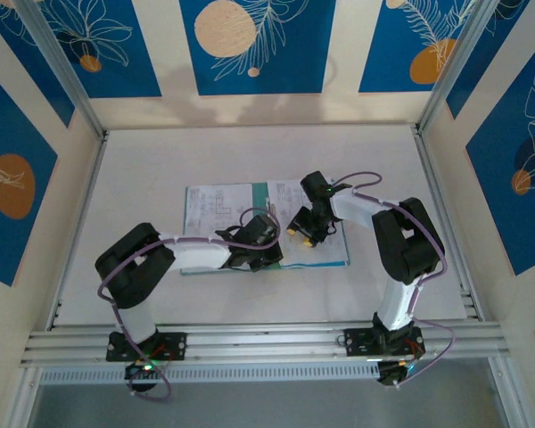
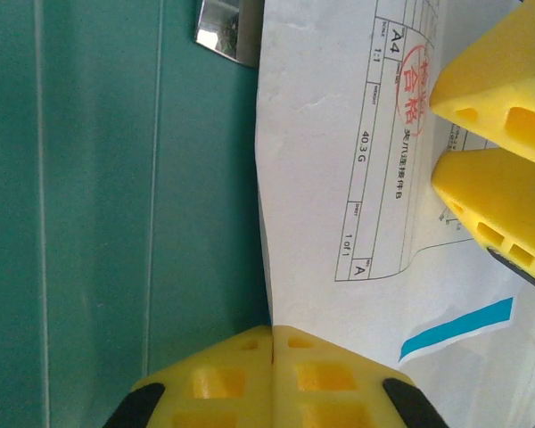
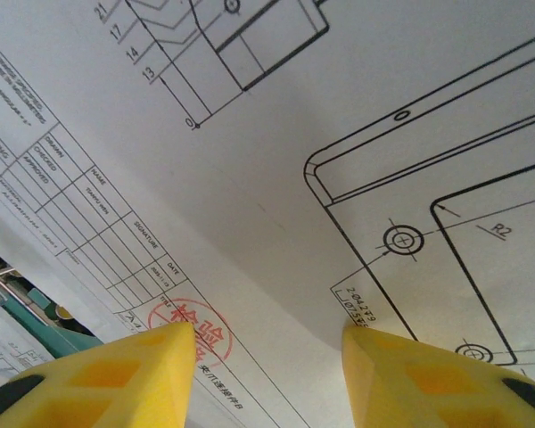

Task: Put the files into the folder

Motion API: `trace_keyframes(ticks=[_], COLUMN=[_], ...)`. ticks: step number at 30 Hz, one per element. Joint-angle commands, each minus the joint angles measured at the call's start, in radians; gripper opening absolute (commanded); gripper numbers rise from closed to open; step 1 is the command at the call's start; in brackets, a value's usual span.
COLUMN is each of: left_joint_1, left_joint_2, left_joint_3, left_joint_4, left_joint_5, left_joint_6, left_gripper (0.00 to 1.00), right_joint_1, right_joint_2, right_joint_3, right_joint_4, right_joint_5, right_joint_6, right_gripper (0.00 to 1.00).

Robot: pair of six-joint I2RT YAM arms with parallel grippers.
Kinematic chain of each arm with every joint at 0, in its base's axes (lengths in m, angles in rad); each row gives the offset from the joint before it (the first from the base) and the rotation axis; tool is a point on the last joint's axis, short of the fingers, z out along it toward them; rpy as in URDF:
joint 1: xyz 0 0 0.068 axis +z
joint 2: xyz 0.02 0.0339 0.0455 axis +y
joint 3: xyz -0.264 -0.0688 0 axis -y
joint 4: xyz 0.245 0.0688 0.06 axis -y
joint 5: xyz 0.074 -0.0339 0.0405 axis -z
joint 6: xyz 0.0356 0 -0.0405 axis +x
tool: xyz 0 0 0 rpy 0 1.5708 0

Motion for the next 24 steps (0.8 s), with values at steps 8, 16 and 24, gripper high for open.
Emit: trace_keyframes(ticks=[8,16,24], left_joint_1=[-0.004,-0.006,-0.006], left_joint_2=[-0.074,-0.083,-0.085], left_joint_3=[-0.022,-0.040,-0.038], left_joint_4=[-0.045,-0.033,-0.040], left_joint_5=[-0.043,-0.044,-0.046], left_joint_6=[-0.014,-0.018,-0.014], left_gripper=[0.29,0.32,0.32], right_joint_1=[0.004,0.020,0.017], right_joint_2=[0.034,0.015,0.017], right_joint_3=[-0.003,-0.003,0.004], right_joint_4=[-0.038,-0.043,-0.045], right_joint_5=[0.001,0.003,0.005], right_joint_6=[-0.008,0.005,-0.005], right_gripper=[0.49,0.49,0.50])
